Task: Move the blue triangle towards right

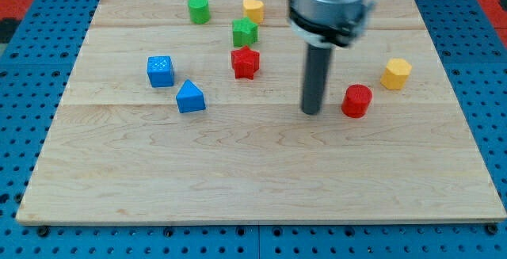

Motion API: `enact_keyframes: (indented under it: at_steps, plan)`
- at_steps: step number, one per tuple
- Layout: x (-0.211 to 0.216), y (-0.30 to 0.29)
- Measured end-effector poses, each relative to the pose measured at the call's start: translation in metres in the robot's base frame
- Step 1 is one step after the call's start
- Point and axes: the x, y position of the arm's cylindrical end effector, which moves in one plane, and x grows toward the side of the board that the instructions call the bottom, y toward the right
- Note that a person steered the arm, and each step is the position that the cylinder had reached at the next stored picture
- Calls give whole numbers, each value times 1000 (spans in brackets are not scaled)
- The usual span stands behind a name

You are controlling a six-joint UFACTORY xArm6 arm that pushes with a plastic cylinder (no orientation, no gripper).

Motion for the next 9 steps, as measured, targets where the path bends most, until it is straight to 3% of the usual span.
enact_keyframes:
  at_steps: [2, 6, 7, 9]
  plan:
    - [-19, 62]
    - [-12, 61]
    - [3, 50]
    - [64, -87]
